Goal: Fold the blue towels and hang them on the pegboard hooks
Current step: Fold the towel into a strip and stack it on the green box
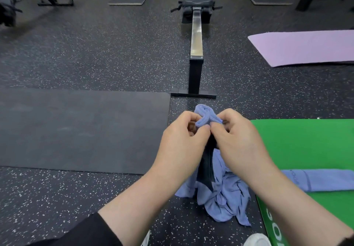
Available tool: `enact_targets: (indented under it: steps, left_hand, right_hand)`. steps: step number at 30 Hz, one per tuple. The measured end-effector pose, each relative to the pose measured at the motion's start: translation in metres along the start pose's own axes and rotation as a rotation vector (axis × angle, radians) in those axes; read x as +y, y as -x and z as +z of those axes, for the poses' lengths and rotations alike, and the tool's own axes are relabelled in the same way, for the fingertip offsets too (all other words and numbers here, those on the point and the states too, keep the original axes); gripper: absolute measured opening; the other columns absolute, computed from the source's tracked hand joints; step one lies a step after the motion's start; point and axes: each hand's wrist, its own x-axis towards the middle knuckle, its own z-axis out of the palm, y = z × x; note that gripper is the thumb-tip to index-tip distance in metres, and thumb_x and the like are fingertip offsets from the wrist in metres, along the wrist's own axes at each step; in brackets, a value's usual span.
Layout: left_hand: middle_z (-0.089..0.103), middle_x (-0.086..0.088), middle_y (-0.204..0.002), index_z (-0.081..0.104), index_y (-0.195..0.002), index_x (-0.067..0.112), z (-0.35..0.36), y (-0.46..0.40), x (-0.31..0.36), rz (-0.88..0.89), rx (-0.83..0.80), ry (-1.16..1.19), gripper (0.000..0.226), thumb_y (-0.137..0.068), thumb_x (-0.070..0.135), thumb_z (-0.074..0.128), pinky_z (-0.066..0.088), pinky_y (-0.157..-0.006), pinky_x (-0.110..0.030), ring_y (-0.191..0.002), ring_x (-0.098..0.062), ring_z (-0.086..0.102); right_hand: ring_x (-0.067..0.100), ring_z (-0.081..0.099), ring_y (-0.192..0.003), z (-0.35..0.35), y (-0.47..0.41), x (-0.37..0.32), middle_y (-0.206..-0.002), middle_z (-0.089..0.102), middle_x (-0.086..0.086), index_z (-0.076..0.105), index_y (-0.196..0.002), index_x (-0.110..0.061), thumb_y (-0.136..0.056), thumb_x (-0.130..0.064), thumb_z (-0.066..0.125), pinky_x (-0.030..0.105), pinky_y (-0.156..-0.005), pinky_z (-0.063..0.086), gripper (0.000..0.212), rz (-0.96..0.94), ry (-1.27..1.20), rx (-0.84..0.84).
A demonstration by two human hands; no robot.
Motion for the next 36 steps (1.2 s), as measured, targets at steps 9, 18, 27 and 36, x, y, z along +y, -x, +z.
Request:
enact_targets:
  steps: [9,18,27,36]
  left_hand:
    - [0.055,0.022,-0.115,0.068,-0.119,0.031,-0.003,0.003,0.0,0.286,-0.23,-0.283,0.042,-0.09,0.015,0.043,0.042,-0.092,-0.012,-0.108,0.004,0.052]
    - [0.068,0.012,-0.096,0.058,-0.122,0.033,-0.028,-0.026,-0.015,0.063,-0.184,-0.052,0.032,-0.092,0.031,0.07,0.051,-0.081,-0.019,-0.084,-0.001,0.063]
    - [0.075,0.004,-0.112,0.067,-0.115,0.021,-0.017,-0.007,-0.013,-0.012,-0.411,0.034,0.036,-0.082,0.035,0.075,0.053,-0.099,-0.053,-0.111,-0.018,0.069]
    - [0.078,0.005,-0.108,0.071,-0.112,0.021,-0.021,-0.001,-0.02,-0.082,-0.46,-0.016,0.035,-0.08,0.025,0.085,0.054,-0.1,-0.049,-0.106,-0.015,0.072]
  right_hand:
    - [0.034,0.072,-0.09,-0.007,-0.01,0.003,-0.087,0.075,0.009,0.067,-0.096,-0.025,-0.072,-0.066,0.061,0.061,-0.088,0.055,0.047,0.107,-0.313,-0.044]
    - [0.023,0.069,-0.083,-0.033,-0.02,0.0,-0.091,0.077,0.01,0.071,-0.096,-0.017,-0.092,-0.009,0.061,0.058,-0.085,0.059,0.013,0.089,-0.259,-0.184]
    - [0.008,0.066,-0.075,-0.051,-0.012,-0.016,-0.085,0.075,-0.004,0.072,-0.1,-0.016,-0.087,-0.019,0.075,0.033,-0.071,0.057,0.013,-0.014,-0.268,-0.295]
    - [0.007,0.06,-0.073,-0.066,-0.02,-0.008,-0.084,0.073,-0.002,0.072,-0.096,-0.016,-0.093,-0.019,0.07,0.025,-0.067,0.047,0.004,-0.047,-0.272,-0.074]
